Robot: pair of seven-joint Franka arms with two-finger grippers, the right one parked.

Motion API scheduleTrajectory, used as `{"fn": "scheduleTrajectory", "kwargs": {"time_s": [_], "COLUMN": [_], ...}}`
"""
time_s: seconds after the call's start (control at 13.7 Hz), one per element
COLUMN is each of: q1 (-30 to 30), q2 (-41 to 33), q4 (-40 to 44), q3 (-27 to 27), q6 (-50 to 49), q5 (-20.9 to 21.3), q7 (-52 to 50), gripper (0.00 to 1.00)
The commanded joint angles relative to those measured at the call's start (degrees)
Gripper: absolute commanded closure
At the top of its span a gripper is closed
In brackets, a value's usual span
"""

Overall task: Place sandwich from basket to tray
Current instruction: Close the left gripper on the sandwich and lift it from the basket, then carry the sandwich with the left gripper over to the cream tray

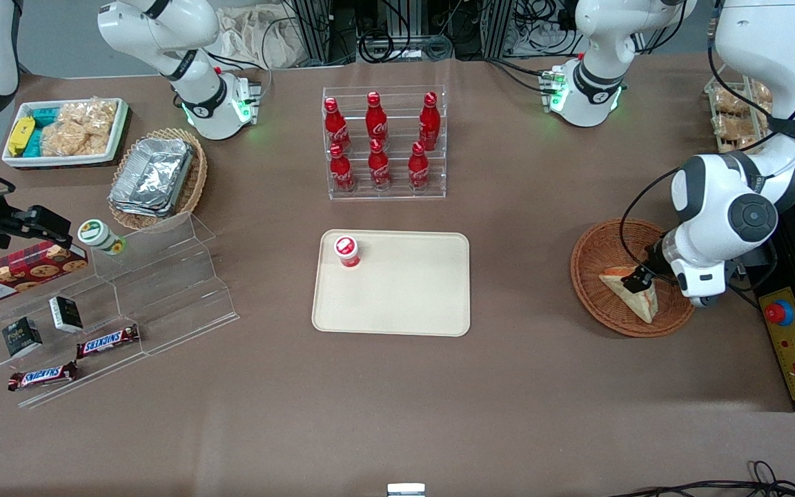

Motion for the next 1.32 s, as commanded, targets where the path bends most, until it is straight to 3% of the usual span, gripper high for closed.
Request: {"fn": "scheduleTrajectory", "kwargs": {"time_s": [0.0, 0.07, 0.29, 0.37, 0.59, 1.02, 1.24], "q1": [0.38, 0.38, 0.29, 0.12, 0.03, -0.32, -0.32], "q2": [2.16, 2.86, 3.75, 3.84, 2.35, 3.48, 4.10], "q4": [0.97, 1.06, 2.20, 2.81, 5.70, 31.60, 42.43], "q3": [-0.20, -0.20, -0.29, -0.37, -0.81, -6.96, -10.74], "q6": [2.32, 3.47, 4.62, 4.53, 2.87, -31.54, -42.38], "q5": [1.15, 1.67, 1.85, 1.94, 1.94, 0.19, -2.01], "q7": [-1.64, -1.98, -5.31, -5.76, -4.98, 6.35, 17.30], "gripper": [0.00, 0.18, 0.95, 1.00, 1.00, 1.00, 1.00]}}
